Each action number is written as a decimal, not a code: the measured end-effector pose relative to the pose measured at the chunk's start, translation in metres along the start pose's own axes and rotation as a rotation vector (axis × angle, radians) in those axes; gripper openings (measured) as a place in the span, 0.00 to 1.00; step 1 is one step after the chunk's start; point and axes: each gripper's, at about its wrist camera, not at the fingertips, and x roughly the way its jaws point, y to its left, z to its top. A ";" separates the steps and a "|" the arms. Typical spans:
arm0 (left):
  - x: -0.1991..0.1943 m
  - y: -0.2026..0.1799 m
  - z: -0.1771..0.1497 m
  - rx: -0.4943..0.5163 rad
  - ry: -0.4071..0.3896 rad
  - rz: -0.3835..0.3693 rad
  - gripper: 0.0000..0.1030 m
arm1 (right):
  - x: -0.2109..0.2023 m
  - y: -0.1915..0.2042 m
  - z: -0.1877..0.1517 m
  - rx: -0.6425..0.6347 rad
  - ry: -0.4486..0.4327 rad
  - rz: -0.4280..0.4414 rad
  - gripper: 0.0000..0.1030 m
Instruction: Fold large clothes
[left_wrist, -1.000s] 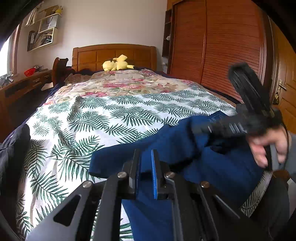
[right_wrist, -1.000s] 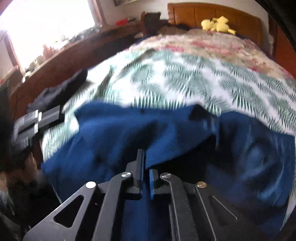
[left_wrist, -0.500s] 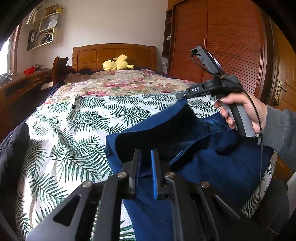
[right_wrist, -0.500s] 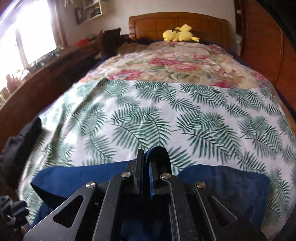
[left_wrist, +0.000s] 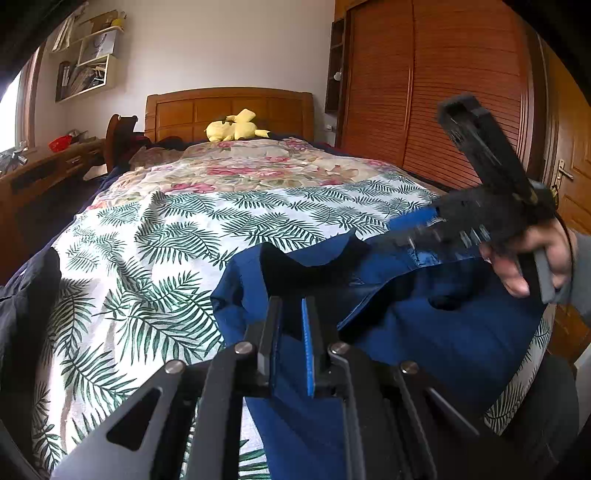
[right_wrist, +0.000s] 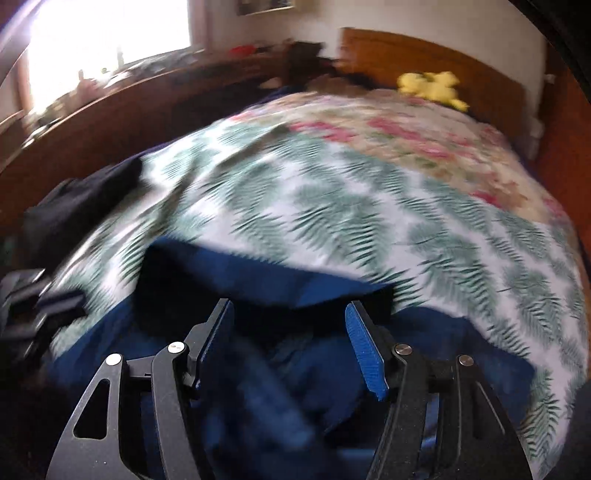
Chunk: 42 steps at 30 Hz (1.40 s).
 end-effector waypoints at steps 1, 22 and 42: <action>0.000 0.000 0.000 -0.001 0.000 0.000 0.07 | 0.001 0.008 -0.005 -0.019 0.018 0.021 0.62; 0.000 0.001 0.000 -0.008 -0.001 -0.005 0.07 | 0.062 0.009 -0.001 -0.198 0.135 -0.095 0.00; 0.010 -0.041 0.007 0.058 -0.004 -0.091 0.07 | -0.004 -0.095 0.012 0.025 -0.056 -0.321 0.52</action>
